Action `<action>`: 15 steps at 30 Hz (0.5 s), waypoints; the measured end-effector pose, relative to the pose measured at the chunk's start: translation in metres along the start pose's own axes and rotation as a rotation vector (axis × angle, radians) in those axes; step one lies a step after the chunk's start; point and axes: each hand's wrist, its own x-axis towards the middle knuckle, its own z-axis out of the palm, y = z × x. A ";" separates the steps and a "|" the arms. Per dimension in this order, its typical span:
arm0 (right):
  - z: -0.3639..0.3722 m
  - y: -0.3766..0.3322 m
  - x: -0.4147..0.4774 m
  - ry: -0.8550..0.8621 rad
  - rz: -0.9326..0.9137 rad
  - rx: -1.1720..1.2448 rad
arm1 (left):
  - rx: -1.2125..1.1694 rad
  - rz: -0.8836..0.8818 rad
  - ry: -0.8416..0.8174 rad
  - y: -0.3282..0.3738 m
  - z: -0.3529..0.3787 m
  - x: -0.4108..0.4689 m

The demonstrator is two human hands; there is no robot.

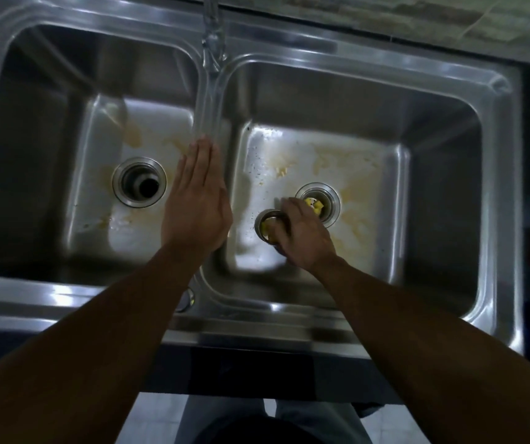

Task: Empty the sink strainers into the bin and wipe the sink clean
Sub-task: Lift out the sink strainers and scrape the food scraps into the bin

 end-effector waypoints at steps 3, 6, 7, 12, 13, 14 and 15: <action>-0.008 0.014 -0.002 0.034 0.206 0.025 | -0.041 0.005 0.017 0.000 0.000 0.000; -0.013 0.029 -0.008 -0.121 0.286 -0.107 | -0.054 0.009 0.031 -0.001 0.000 0.000; -0.012 0.032 -0.011 -0.148 0.279 -0.155 | -0.052 0.011 0.036 -0.001 0.000 0.000; -0.011 0.040 -0.012 -0.214 0.233 -0.252 | -0.059 -0.001 0.042 0.001 -0.001 0.000; -0.011 0.041 -0.011 -0.228 0.223 -0.272 | -0.060 -0.002 0.042 0.001 -0.001 0.000; -0.011 0.042 -0.010 -0.243 0.212 -0.296 | -0.061 -0.002 0.044 0.001 0.000 0.000; -0.011 0.043 -0.008 -0.253 0.202 -0.313 | -0.062 -0.001 0.045 0.001 0.000 0.000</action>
